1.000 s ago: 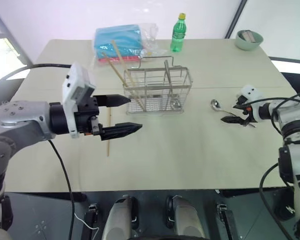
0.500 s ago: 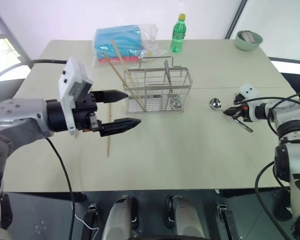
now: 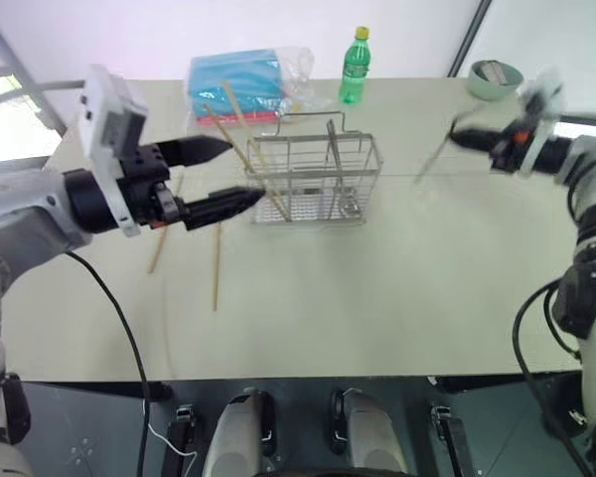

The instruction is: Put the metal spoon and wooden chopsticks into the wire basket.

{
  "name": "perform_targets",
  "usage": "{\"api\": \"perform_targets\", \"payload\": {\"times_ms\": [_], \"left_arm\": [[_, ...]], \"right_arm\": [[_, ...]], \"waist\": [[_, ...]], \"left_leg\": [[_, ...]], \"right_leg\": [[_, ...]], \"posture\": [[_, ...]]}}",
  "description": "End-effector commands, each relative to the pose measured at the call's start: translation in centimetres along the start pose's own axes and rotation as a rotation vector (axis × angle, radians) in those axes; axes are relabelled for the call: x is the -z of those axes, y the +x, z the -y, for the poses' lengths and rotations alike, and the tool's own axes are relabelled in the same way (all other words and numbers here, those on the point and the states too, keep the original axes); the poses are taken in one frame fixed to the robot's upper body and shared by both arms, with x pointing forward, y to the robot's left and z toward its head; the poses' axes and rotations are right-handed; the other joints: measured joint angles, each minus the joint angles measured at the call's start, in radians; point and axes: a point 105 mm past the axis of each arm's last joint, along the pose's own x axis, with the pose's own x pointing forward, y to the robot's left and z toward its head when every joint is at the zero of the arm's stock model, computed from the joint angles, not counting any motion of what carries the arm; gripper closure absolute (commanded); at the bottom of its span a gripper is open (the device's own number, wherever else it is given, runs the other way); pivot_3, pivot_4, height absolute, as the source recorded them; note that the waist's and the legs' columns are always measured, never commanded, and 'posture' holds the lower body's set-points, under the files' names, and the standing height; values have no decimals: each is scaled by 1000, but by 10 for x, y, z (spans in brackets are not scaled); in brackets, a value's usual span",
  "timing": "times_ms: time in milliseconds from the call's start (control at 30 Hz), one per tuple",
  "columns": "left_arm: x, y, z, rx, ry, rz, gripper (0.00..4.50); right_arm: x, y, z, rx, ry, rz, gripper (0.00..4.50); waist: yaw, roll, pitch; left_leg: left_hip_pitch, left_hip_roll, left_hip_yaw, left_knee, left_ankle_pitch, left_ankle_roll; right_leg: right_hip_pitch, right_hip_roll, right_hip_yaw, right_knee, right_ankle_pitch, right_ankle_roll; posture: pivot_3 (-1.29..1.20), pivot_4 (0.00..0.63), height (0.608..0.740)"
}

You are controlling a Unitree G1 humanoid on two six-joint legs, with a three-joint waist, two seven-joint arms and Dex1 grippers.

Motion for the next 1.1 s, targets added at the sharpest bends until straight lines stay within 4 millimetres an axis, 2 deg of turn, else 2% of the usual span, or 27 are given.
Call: {"api": "perform_targets", "payload": {"times_ms": [33, 100, 167, 333, 500, 600, 967, 1067, 1100], "left_arm": [[-15, -1, -5, -22, 49, 61, 0], [-16, 2, -6, -19, 52, 65, 0], [-19, 3, -8, -15, 53, 73, 0], [-20, 4, -9, -12, 61, 76, 0], [-22, 5, -10, -13, 72, 83, 0], [-23, 5, -11, -18, 79, 83, 0], [-21, 5, -12, -23, 82, 77, 0], [-19, 5, -12, -23, 82, 69, 0], [-19, 6, -12, -21, 83, 67, 0]], "right_arm": [[-57, 10, -24, -65, 14, 208, 4481], [-74, 18, -39, -98, 20, 272, 4481], [-83, 24, -46, -97, 30, 307, 4481], [-79, 33, -62, -145, 43, 290, 4481], [-49, 36, -82, -232, 45, 199, 4481], [-38, 35, -88, -248, 57, 171, 4481], [34, 49, -109, -253, 64, -22, 4481], [51, 52, -108, -221, 53, -69, 4481], [54, 53, -106, -207, 59, -76, 4187]], "waist": [[0, 0, 0], [-1, 0, 0], [0, 0, 0], [4, 0, 0], [2, 0, 0], [1, 0, 0], [2, 0, 0], [2, 0, 0], [2, 0, 0]], "left_leg": [[0, 0, 0, 0, 0, 0], [0, 0, 0, -1, 0, 0], [0, 0, 1, -1, 0, 0], [-1, -1, 1, -1, 0, 0], [-1, -1, 1, -1, 0, 0], [-1, -1, 1, -1, 0, 0], [-1, -1, 1, -1, 0, 0], [-1, -1, 1, -1, 0, 0], [-1, -1, 1, -1, 0, 0]], "right_leg": [[0, 0, 0, 0, 0, 0], [0, 0, 0, 0, 0, 0], [0, 0, 0, 0, 0, 0], [-1, 0, 0, 0, 0, 0], [-1, 0, 0, 0, 0, 0], [-1, 0, 0, 1, 0, 0], [-1, 0, 0, 1, 0, 0], [-1, 0, 0, 1, 0, 0], [-1, 0, 0, 1, 0, 0]], "posture": [[0, 150, 707], [0, 150, 707], [0, 150, 707], [0, 150, 707], [0, 150, 707], [0, 150, 707], [0, 150, 707], [0, 150, 707], [0, 150, 707]]}}
